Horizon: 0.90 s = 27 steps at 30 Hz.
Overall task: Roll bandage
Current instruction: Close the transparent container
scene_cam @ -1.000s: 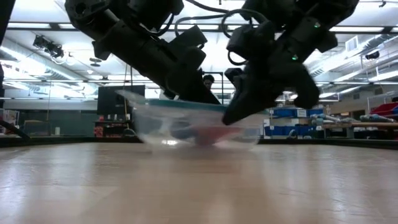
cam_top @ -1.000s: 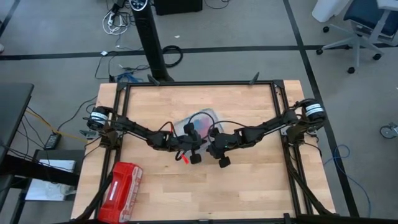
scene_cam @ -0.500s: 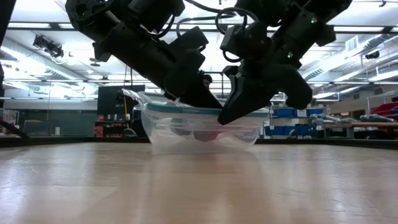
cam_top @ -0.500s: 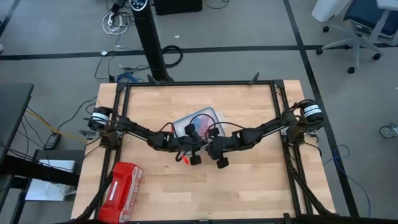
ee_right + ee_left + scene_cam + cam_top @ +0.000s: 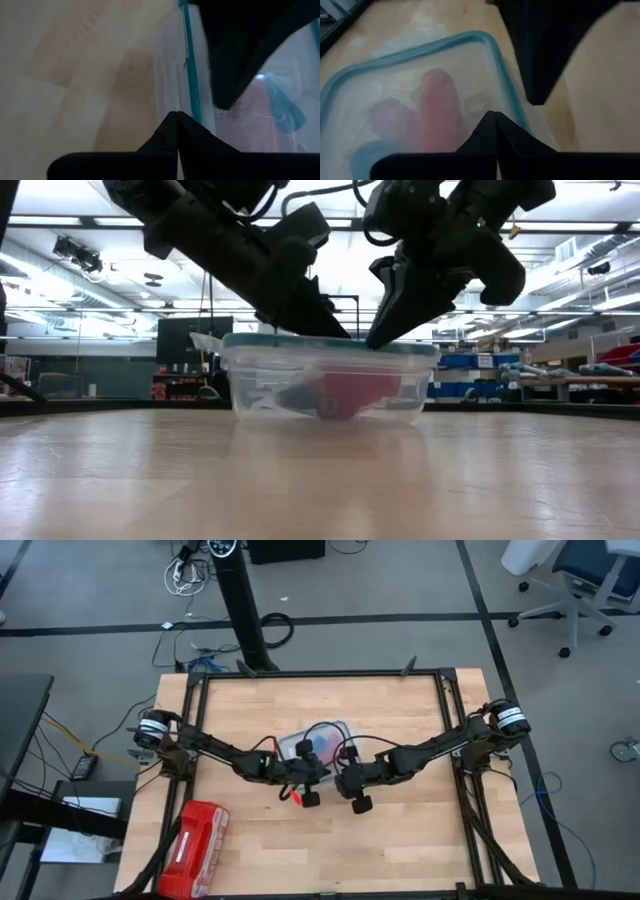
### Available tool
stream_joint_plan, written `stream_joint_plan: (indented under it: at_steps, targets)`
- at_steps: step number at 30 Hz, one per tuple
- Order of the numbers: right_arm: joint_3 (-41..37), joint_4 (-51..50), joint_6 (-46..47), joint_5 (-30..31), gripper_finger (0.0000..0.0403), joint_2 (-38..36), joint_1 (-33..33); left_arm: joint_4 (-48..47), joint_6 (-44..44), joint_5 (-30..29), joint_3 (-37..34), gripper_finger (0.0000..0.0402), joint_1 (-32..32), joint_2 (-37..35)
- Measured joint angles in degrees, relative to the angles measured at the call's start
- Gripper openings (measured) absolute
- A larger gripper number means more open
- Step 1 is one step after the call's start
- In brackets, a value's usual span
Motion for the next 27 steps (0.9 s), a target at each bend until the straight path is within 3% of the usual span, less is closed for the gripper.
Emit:
stream_joint_plan:
  at_steps: [8, 12, 19, 22, 27]
  targets:
    - [0.0, 0.3, 1.0, -0.9, 0.0000, -1.3, 0.0, -0.7, 1.5, -1.0, 0.1, 0.0000, 0.1, -1.9]
    - [0.0, 0.8, 2.3, -4.4, 0.0000, -1.6, 0.7, -2.7, 4.3, -5.2, 0.2, 0.0000, 0.7, -3.5]
    - [-0.2, 0.9, 3.2, -5.2, 0.0000, -1.3, 1.1, -11.8, 4.7, -6.4, 0.2, 0.0000, 7.8, -7.0]
    - [-0.2, 1.0, 3.5, -5.0, 0.0000, -1.3, 0.1, -15.0, 5.1, -5.1, 0.2, 0.0000, 12.4, -7.1]
    - [-0.2, 2.6, 3.5, -5.9, 0.0000, -1.3, -0.5, -16.4, 6.0, 2.1, 0.4, 0.0000, 18.7, -6.7]
